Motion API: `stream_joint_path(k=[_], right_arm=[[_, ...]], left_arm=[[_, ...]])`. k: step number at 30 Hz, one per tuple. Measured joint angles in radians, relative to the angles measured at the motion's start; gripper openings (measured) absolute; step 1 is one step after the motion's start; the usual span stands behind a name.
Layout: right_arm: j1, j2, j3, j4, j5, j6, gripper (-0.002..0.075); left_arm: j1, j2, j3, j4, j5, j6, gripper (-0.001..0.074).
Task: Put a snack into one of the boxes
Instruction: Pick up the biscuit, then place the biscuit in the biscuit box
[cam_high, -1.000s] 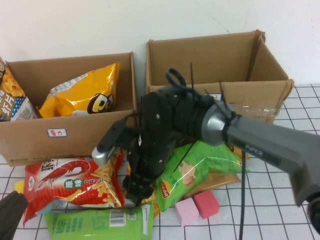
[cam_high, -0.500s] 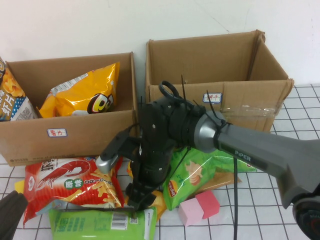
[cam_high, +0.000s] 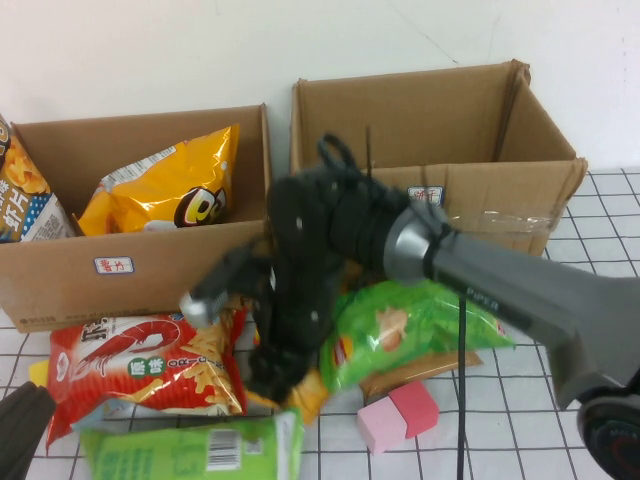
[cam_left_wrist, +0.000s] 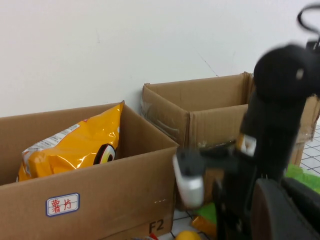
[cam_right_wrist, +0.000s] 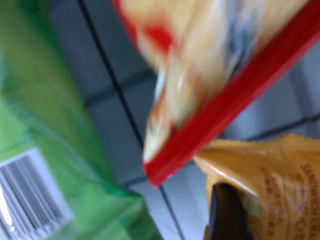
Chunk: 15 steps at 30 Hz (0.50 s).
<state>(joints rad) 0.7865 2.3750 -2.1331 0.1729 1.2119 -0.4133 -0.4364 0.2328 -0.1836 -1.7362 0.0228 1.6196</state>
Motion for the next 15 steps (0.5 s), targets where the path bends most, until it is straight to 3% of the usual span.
stream_joint_path(k=[11,15], right_arm=[[0.0,-0.254,-0.077,0.034,0.002,0.015,0.0353],[0.0,-0.356,-0.083,-0.074,0.002,0.029,0.0353]], left_arm=[[0.0,0.0,0.0,0.0,-0.002,0.0,-0.0001],[0.0,0.0,0.0,0.0,-0.002,0.0,-0.0001]])
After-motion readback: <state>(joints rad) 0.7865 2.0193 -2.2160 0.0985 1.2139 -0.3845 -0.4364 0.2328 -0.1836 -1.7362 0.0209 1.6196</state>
